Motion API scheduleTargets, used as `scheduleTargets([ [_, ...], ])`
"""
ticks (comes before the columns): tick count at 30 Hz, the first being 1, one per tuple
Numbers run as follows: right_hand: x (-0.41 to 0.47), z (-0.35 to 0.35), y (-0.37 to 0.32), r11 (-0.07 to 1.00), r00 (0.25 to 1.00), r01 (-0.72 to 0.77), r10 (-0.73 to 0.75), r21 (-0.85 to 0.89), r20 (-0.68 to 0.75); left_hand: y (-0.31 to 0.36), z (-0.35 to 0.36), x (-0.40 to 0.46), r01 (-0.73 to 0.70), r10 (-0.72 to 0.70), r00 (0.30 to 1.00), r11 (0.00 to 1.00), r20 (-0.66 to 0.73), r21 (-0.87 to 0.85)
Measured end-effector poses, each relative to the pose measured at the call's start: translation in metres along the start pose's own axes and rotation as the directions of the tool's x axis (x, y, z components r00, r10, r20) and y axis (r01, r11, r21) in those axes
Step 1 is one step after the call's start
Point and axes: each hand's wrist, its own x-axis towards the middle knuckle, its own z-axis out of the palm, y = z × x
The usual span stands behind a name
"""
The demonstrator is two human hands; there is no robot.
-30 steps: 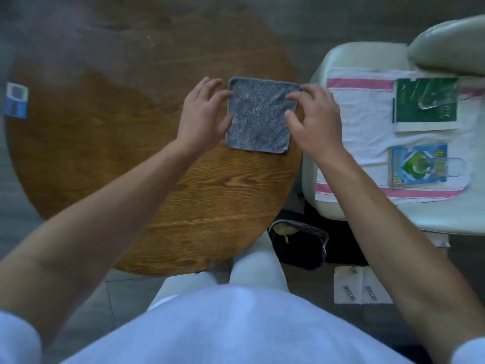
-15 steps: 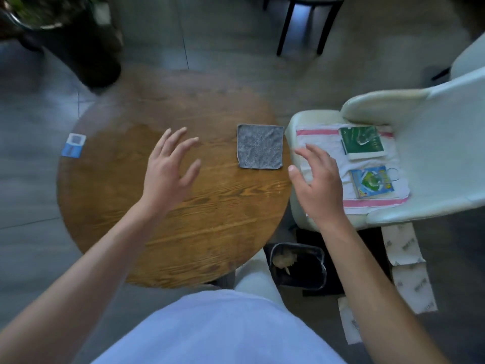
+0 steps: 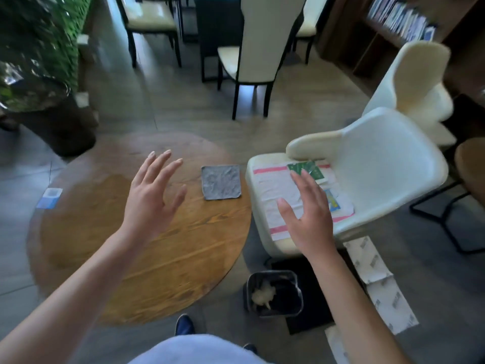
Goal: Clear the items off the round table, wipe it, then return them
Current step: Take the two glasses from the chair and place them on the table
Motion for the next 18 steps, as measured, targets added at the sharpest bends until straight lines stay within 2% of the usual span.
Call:
scheduleTargets([
  [5,-0.005,-0.058,0.028,1.0,0.999,0.021,-0.022,-0.021,-0.039,0.066,0.022,0.013,-0.051,0.049,0.998,0.998,-0.048,-0.029],
  [10,-0.039,-0.11,0.067,0.999,0.997,-0.028,0.026,-0.028,-0.074,0.129,0.068,0.014,-0.089,0.091,0.996,0.993,0.021,-0.083],
  [14,-0.066,-0.132,0.092,0.998,0.998,-0.057,0.057,-0.038,0.001,0.164,0.1,0.023,-0.214,0.218,0.974,0.975,0.065,-0.064],
  [18,-0.083,-0.14,0.111,0.982,0.979,-0.191,0.191,0.007,-0.07,0.179,0.133,0.041,-0.277,0.288,0.946,0.957,0.148,-0.087],
])
